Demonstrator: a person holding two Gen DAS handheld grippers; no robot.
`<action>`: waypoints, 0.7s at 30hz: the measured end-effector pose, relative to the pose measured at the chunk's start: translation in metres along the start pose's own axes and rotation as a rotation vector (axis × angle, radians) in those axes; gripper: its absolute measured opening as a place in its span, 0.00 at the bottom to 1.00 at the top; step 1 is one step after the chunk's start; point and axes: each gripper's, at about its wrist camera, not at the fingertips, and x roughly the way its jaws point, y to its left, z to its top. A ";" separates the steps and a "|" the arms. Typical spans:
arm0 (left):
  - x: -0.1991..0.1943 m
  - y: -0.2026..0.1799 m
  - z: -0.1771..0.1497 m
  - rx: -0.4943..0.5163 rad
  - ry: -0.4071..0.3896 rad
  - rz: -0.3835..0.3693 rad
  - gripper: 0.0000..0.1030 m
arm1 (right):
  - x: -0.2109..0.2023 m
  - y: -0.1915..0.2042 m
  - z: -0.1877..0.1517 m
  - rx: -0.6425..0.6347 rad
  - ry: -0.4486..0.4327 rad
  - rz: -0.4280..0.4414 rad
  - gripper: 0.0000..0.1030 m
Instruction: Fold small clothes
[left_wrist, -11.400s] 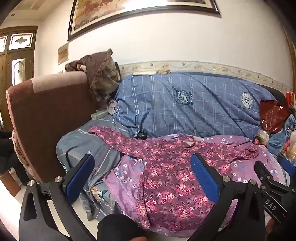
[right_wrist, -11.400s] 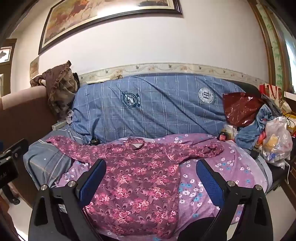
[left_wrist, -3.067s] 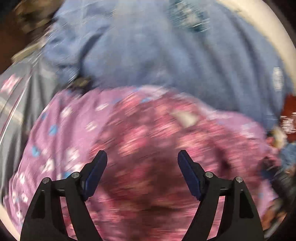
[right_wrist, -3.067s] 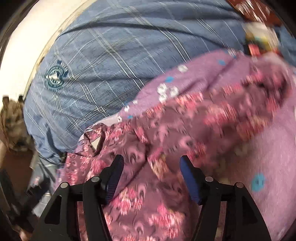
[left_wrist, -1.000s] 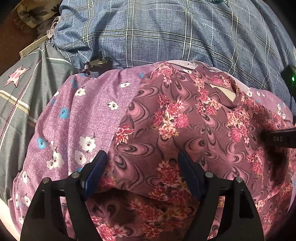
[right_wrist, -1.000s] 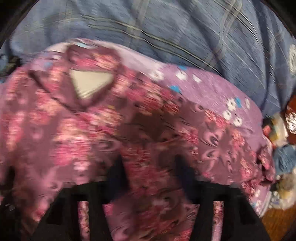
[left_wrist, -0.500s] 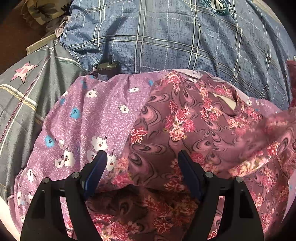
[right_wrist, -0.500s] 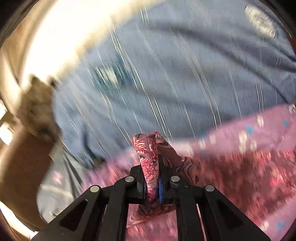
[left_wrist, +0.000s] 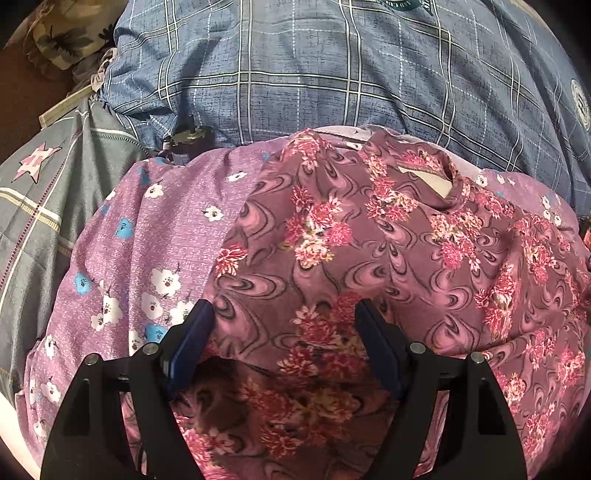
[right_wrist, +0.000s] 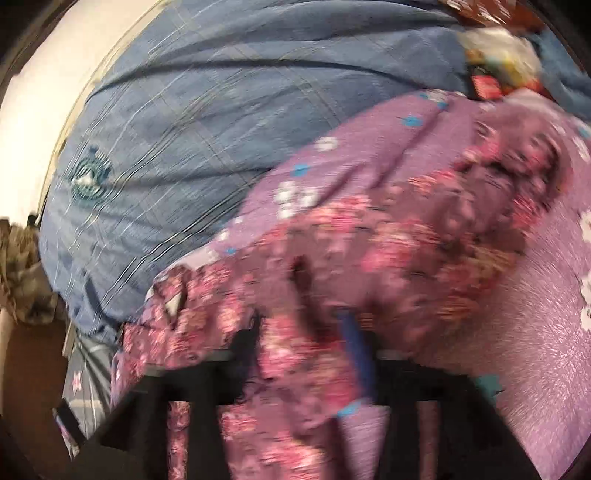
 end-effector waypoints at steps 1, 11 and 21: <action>0.001 -0.001 -0.001 0.003 0.002 0.005 0.76 | 0.003 0.013 0.001 -0.042 -0.016 -0.029 0.79; 0.005 -0.001 0.002 0.004 0.001 0.009 0.76 | 0.068 0.037 0.003 -0.244 0.141 -0.232 0.05; 0.007 -0.006 -0.001 0.012 0.006 0.024 0.76 | 0.044 -0.014 0.009 -0.106 0.126 -0.282 0.13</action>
